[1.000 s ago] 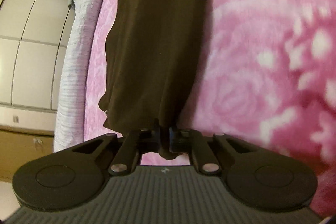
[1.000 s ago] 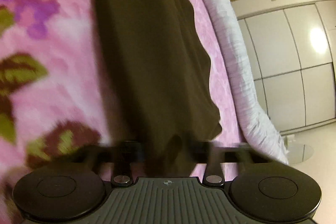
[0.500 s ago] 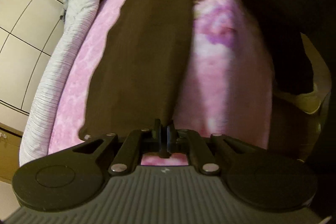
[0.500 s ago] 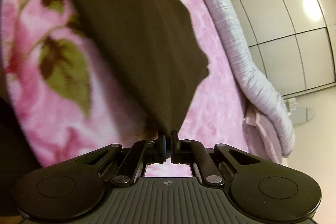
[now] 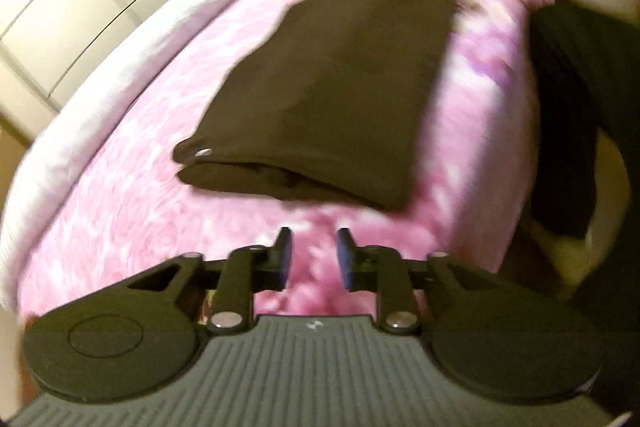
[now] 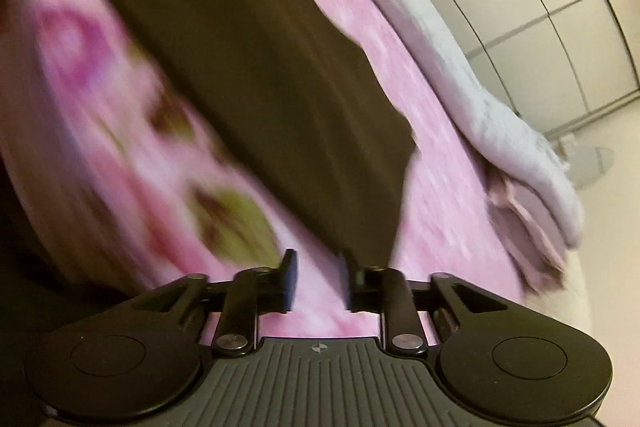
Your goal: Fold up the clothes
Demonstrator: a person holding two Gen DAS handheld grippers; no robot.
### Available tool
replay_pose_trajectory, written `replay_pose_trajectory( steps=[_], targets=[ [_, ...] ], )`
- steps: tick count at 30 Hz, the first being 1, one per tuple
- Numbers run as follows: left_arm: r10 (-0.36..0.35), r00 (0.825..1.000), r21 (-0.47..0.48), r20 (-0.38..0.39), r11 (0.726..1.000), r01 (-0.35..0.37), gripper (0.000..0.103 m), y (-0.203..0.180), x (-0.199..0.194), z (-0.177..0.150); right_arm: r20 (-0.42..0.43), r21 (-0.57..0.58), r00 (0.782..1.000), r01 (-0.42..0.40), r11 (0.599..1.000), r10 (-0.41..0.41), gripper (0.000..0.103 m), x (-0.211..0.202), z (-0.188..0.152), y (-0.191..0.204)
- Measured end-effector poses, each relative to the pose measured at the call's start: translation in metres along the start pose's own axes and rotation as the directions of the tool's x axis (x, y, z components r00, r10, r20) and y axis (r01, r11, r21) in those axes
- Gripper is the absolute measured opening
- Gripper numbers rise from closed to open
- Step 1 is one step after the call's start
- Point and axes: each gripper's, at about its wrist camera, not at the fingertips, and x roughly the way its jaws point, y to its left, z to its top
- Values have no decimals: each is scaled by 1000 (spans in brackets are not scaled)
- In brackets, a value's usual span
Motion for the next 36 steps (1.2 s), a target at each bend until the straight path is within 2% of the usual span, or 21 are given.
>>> replay_pose_trajectory(
  steps=[2, 3, 6, 8, 10, 12, 16, 19, 20, 21, 23, 24, 26, 28, 32, 34, 36],
  targets=[
    [-20, 1000, -98, 17, 995, 21, 29, 25, 13, 6, 64, 25, 997, -50, 998, 49, 36, -15, 23, 11],
    [-33, 999, -146, 23, 989, 36, 30, 38, 22, 9, 97, 36, 993, -76, 996, 72, 37, -22, 34, 17],
    [-58, 997, -302, 52, 951, 71, 29, 82, 47, 23, 173, -9, 977, -125, 992, 124, 41, -34, 72, 38],
    [-121, 991, -430, 58, 893, 134, 29, 111, 67, 30, 204, -53, 968, -139, 989, 147, 43, -36, 94, 50],
    [-192, 979, -543, 64, 817, 196, 29, 136, 91, 33, 228, -83, 961, -142, 986, 157, 43, -35, 113, 59],
    [-274, 960, -624, 63, 740, 252, 30, 154, 114, 33, 249, -83, 953, -155, 984, 171, 44, -31, 128, 61],
    [-341, 938, -745, 55, 612, 266, 29, 176, 153, 23, 258, -100, 950, -155, 983, 176, 46, -14, 140, 61],
    [-371, 922, -812, 110, 502, 299, 26, 184, 168, 14, 254, -93, 949, -171, 981, 189, 46, -4, 145, 64],
    [-373, 919, -828, 125, 471, 304, 19, 187, 173, 11, 252, -89, 947, -181, 979, 198, 46, -2, 146, 64],
    [-370, 919, -840, 134, 450, 304, 3, 189, 178, 9, 253, -87, 946, -186, 979, 203, 46, 0, 147, 65],
    [-356, 923, -848, 148, 434, 304, 2, 193, 177, 4, 257, -86, 944, -192, 978, 208, 46, 2, 150, 63],
    [-340, 927, -848, 159, 434, 305, 1, 195, 173, 3, 264, -88, 942, -192, 977, 209, 46, 2, 151, 63],
    [-285, 941, -839, 185, 453, 302, 1, 195, 155, 1, 282, -93, 936, -193, 977, 211, 46, -2, 154, 64],
    [-261, 942, -843, 210, 439, 309, 1, 192, 143, -5, 306, -94, 925, -205, 974, 225, 46, -9, 157, 66],
    [-254, 951, -850, 175, 448, 277, 2, 186, 149, -12, 331, -115, 901, -257, 959, 281, 47, -18, 164, 78],
    [-243, 956, -851, 165, 455, 263, 2, 185, 151, -14, 327, -160, 896, -260, 952, 300, 47, -21, 169, 88],
    [-220, 960, -840, 173, 476, 260, 2, 184, 144, -10, 330, -199, 890, -261, 944, 316, 47, -26, 174, 97]
  ],
)
